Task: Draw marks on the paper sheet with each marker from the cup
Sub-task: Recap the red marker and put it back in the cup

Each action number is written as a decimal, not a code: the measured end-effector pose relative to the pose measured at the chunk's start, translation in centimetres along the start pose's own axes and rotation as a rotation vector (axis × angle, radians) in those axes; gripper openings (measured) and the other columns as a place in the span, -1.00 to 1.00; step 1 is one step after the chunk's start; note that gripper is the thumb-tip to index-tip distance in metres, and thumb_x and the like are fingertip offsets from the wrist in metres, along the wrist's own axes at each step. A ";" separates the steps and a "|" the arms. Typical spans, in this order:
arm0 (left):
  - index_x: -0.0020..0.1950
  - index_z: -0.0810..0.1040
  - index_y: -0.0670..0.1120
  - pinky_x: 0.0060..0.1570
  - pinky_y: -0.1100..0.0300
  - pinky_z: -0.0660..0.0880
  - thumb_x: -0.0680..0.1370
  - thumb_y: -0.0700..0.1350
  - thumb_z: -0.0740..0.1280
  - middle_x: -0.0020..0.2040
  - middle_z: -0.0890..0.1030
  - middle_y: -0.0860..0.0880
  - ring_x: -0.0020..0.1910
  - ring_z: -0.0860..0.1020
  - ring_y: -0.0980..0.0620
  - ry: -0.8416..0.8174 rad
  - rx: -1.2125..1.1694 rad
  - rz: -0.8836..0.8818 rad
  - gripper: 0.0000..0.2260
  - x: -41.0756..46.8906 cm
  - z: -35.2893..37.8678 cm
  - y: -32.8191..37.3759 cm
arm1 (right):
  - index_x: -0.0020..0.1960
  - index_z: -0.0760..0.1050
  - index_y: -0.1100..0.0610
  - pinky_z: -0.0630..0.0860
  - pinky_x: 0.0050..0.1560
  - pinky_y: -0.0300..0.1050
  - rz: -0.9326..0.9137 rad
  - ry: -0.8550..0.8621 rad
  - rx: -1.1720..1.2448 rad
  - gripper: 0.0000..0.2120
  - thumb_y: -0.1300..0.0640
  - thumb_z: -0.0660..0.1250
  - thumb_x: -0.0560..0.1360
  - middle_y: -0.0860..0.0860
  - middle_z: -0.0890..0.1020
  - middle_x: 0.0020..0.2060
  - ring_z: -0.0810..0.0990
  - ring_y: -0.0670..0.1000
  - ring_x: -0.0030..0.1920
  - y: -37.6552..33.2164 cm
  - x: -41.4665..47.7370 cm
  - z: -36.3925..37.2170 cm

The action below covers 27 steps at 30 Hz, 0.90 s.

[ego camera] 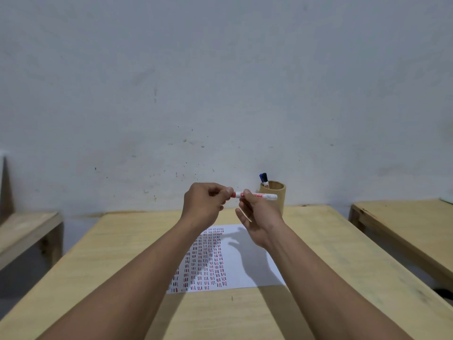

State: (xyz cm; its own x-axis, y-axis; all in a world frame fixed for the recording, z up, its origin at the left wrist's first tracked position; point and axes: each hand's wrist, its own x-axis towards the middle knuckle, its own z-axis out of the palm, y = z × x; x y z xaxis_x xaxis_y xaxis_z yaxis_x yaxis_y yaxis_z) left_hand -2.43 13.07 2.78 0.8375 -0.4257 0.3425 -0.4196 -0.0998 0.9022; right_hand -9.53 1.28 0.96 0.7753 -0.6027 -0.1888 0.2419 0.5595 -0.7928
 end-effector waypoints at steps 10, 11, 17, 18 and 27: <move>-0.16 0.75 0.02 -0.12 0.16 0.57 0.51 0.00 0.45 -0.29 0.72 0.09 -0.20 0.68 0.08 0.125 0.156 0.143 -0.88 1.7 1.8 2.7 | 0.15 0.54 0.15 0.52 -0.31 -0.13 -0.319 -0.004 -0.687 -0.81 0.22 0.25 0.57 0.09 0.63 -0.22 0.56 0.00 -0.29 -2.2 0.0 -0.4; -0.16 0.75 0.03 -0.13 0.17 0.56 0.52 0.02 0.44 -0.27 0.73 0.09 -0.18 0.68 0.09 0.118 0.172 0.151 -0.87 2.1 2.1 2.8 | 0.14 0.53 0.13 0.52 -0.31 -0.11 -0.350 -0.007 -0.789 -0.82 0.21 0.27 0.56 0.10 0.66 -0.20 0.57 0.01 -0.29 -2.4 0.3 -0.7; -0.11 0.70 -0.01 -0.06 0.13 0.54 0.62 0.09 0.27 -0.20 0.72 0.08 -0.15 0.67 -0.01 0.095 0.164 0.119 -0.71 3.9 4.7 2.5 | 0.09 0.60 0.18 0.45 -0.36 -0.14 -0.380 -0.036 -0.969 -0.82 0.09 0.33 0.59 0.08 0.65 -0.28 0.52 0.03 -0.37 -4.4 2.4 -2.8; -0.08 0.69 -0.03 0.00 0.11 0.55 0.64 0.08 0.24 -0.17 0.72 0.06 -0.11 0.67 -0.02 0.104 0.143 0.096 -0.70 4.3 5.2 2.0 | 0.08 0.63 0.18 0.48 -0.32 -0.11 -0.414 -0.012 -0.983 -0.80 0.07 0.34 0.58 0.07 0.66 -0.25 0.56 0.05 -0.34 -4.9 3.2 -3.0; 0.50 0.39 -0.02 0.16 0.10 0.52 0.54 0.06 0.41 0.25 0.57 -0.02 0.16 0.57 -0.01 -0.087 0.194 -0.081 -0.45 6.5 11.4 -4.0 | 0.05 0.63 0.15 0.52 -0.15 -0.14 -0.678 0.150 -0.991 -0.84 0.10 0.32 0.63 -0.03 0.61 -0.20 0.61 0.02 -0.14 -10.5 9.2 -4.3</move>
State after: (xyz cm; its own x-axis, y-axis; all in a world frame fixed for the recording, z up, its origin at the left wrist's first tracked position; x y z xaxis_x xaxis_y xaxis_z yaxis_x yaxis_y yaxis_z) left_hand 0.71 0.51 -1.60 0.8412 -0.4848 0.2395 -0.4190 -0.3046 0.8554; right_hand -7.39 -12.55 5.05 0.5732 -0.7009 0.4245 -0.0298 -0.5354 -0.8440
